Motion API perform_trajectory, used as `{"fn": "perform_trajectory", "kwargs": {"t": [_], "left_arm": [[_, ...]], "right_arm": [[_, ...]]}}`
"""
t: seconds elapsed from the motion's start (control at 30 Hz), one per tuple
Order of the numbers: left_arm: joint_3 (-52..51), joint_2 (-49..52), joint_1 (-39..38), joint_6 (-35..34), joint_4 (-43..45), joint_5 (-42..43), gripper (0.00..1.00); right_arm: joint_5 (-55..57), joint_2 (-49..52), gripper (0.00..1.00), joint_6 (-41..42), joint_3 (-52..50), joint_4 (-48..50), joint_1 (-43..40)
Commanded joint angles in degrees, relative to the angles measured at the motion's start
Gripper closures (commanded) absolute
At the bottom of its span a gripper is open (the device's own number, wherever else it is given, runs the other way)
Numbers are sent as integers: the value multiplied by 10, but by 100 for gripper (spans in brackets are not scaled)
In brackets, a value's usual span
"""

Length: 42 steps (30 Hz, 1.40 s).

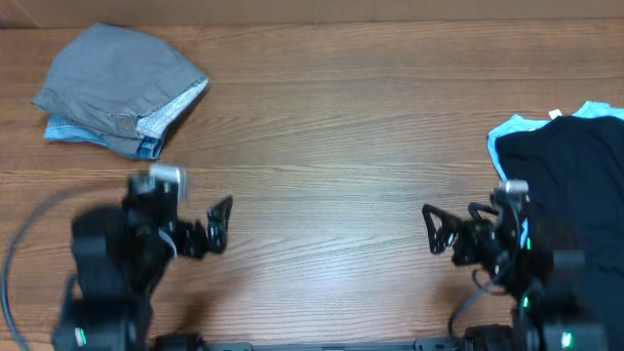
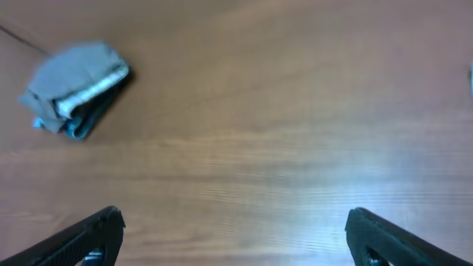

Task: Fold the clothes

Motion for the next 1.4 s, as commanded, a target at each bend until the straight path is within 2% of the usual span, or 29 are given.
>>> {"fn": "perform_trajectory", "kwargs": {"t": [0.0, 0.1, 0.2, 0.43, 0.5, 0.63, 0.8, 0.93, 1.1, 1.23, 1.37], "left_arm": [[127, 120, -4, -8, -73, 12, 0], [226, 216, -4, -4, -155, 10, 0], [279, 277, -4, 12, -199, 10, 0], [293, 343, -4, 9, -207, 78, 0], [293, 352, -4, 10, -199, 99, 0], [293, 355, -4, 10, -195, 118, 0], [293, 355, -4, 9, -196, 122, 0], [293, 355, -4, 9, -195, 137, 0], [293, 355, -4, 9, -193, 137, 0], [293, 355, -4, 9, -193, 137, 0], [293, 355, -4, 9, -194, 138, 0]], "right_arm": [[-1, 110, 0, 1, 98, -33, -1], [-1, 221, 0, -30, 195, -90, -1], [-2, 305, 0, -42, 264, -123, -1], [9, 436, 0, -43, 334, -141, -13], [45, 459, 0, -5, 352, -140, -44], [106, 488, 0, 52, 363, -121, -132], [115, 543, 0, 103, 363, -98, -269], [111, 599, 8, 120, 363, -71, -334], [110, 682, 9, 107, 363, -39, -335], [159, 715, 9, 106, 363, -32, -328], [178, 727, 15, 108, 362, -46, -328]]}}
